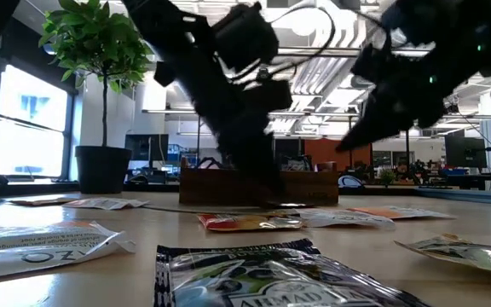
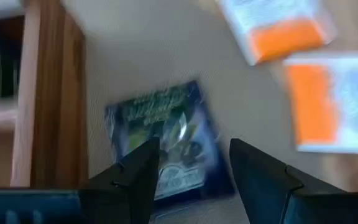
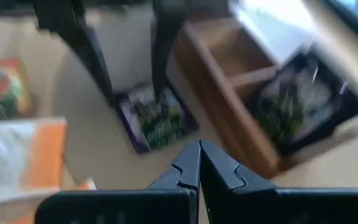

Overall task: Pick & Place Tea
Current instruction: Put the purple tea bag into the right section of the wooden organizer

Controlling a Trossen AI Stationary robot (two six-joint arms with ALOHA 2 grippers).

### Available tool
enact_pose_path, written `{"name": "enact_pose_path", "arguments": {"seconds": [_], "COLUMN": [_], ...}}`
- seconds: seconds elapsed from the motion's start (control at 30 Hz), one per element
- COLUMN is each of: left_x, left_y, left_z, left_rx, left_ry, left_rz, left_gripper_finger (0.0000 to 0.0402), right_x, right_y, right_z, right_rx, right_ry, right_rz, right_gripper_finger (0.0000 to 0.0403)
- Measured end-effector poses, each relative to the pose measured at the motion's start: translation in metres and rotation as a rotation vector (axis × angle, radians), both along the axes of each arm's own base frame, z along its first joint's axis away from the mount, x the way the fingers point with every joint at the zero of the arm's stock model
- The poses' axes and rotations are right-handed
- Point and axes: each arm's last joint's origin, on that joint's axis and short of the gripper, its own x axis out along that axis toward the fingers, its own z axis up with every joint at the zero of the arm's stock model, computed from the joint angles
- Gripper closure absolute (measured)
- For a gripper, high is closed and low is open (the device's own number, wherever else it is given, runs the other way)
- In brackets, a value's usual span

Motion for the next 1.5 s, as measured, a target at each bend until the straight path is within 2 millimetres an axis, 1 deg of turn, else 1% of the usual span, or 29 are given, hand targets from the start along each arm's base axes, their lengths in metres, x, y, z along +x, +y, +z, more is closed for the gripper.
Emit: {"name": "enact_pose_path", "arguments": {"seconds": [0.1,0.13,0.2,0.33,0.4,0.5,0.73,0.8,1.0,1.17,1.3,1.4,1.5], "left_x": [0.002,0.004,0.005,0.005,0.005,0.005,0.005,0.005,0.006,0.016,0.021,0.021,0.022], "left_y": [0.004,0.005,0.008,0.008,0.008,0.008,0.007,0.007,0.007,0.007,0.008,0.008,0.008], "left_z": [-0.003,-0.007,-0.014,-0.016,-0.016,-0.016,-0.016,-0.017,-0.016,-0.005,0.009,0.012,0.014], "left_rx": [0.015,0.013,0.014,0.009,0.006,0.007,-0.002,-0.003,-0.002,0.0,0.018,0.038,0.033], "left_ry": [-0.004,-0.006,0.012,0.019,0.019,0.019,0.014,0.015,0.015,0.009,0.053,0.092,0.079], "left_rz": [0.017,0.021,0.036,0.03,0.024,0.02,0.015,0.016,0.018,0.018,0.028,0.042,0.039], "left_gripper_finger": [0.0211,0.0211,0.0211,0.0222,0.0239,0.0277,0.0376,0.0394,0.0398,0.0401,0.0401,0.0401,0.0401], "right_x": [0.004,0.005,0.008,0.011,0.013,0.014,0.015,0.015,0.015,0.016,0.017,0.017,0.018], "right_y": [0.001,0.001,0.002,0.001,0.001,0.001,0.001,0.002,0.001,-0.001,-0.001,-0.001,-0.002], "right_z": [-0.015,-0.019,-0.024,-0.032,-0.034,-0.037,-0.036,-0.036,-0.039,-0.041,-0.04,-0.04,-0.039], "right_rx": [0.007,0.008,0.014,0.029,0.034,0.039,0.039,0.041,0.056,0.055,0.056,0.053,0.058], "right_ry": [0.058,0.066,0.073,0.086,0.082,0.084,0.071,0.069,0.082,0.092,0.069,0.068,0.057], "right_rz": [-0.007,-0.005,-0.004,0.012,0.015,0.023,0.024,0.024,0.035,0.025,0.032,0.032,0.027], "right_gripper_finger": [0.0401,0.0401,0.0401,0.0402,0.0401,0.0402,0.0402,0.0402,0.0402,0.0401,0.0399,0.0388,0.0364]}}
